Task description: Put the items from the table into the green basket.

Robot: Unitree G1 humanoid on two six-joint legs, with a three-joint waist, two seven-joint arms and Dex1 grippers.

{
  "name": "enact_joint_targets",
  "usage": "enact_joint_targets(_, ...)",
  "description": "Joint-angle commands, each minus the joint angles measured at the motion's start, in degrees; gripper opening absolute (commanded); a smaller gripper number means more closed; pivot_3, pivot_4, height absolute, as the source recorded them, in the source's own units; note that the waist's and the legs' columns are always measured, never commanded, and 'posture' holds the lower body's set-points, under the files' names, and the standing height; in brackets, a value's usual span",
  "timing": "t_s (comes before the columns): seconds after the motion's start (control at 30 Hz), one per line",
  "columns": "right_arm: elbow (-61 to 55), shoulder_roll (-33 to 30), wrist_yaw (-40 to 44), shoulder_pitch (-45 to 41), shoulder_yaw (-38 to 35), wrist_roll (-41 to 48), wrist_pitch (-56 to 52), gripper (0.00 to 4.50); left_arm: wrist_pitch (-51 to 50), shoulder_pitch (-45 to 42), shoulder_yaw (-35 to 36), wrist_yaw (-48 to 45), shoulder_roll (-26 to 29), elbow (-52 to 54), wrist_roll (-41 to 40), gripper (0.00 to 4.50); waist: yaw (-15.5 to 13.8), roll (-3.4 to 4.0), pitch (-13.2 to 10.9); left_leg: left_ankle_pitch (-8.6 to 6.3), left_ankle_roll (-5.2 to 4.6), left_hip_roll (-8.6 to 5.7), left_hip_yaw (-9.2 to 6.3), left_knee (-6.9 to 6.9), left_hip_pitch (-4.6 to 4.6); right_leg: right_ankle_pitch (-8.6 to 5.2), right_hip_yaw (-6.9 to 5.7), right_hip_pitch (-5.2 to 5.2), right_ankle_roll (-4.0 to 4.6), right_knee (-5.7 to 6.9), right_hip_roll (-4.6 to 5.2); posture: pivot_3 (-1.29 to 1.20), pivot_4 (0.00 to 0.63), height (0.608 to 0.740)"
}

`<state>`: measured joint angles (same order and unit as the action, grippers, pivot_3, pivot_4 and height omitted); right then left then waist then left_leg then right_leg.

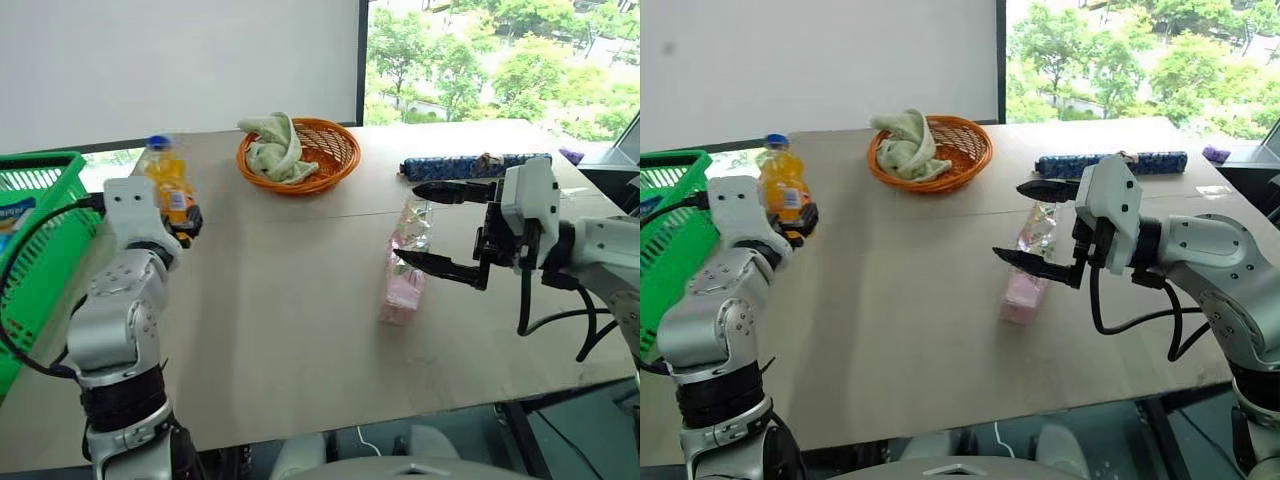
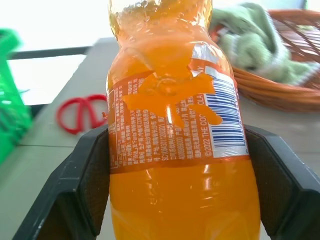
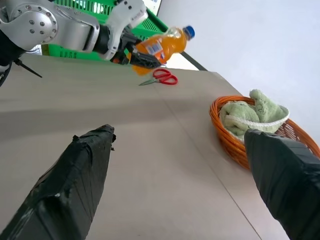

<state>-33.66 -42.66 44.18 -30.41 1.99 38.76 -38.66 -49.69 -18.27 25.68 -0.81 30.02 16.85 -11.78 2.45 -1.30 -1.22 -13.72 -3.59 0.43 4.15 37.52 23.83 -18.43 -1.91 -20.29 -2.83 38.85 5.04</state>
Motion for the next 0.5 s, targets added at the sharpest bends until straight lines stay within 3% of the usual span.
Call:
enact_joint_targets(0.03,3.3,3.6,-4.7,-9.9,3.6,-4.2,-2.4,4.50,12.0,-6.9,10.7,4.9,12.2,-15.3,5.8,3.16,0.4,-0.19,-0.1,0.05,0.07,0.00,-0.01,-0.01,0.01,0.06,0.18,-0.16,0.09,0.13,-0.11,-0.04,0.000,0.740)
enact_joint_targets(0.2,4.0,8.1,-4.3,-14.2,3.7,-2.6,-2.9,4.50,23.1,-10.1,13.3,5.1,22.7,-39.4,7.2,3.16,-0.2,-0.42,0.0,0.03,0.06,-0.04,-0.09,-0.19,0.06,0.14,0.24,-0.40,0.17,0.00,-0.15,-0.03,0.000,0.740)
enact_joint_targets(0.5,3.7,9.1,0.0,-15.6,3.9,-2.5,-1.4,4.50,34.1,-12.0,13.0,4.7,31.1,-63.4,7.0,3.16,-0.8,-1.46,0.4,-0.23,0.20,-0.15,-0.10,-0.20,0.12,0.14,-0.05,-0.41,0.16,-0.02,0.10,-0.02,0.000,0.740)
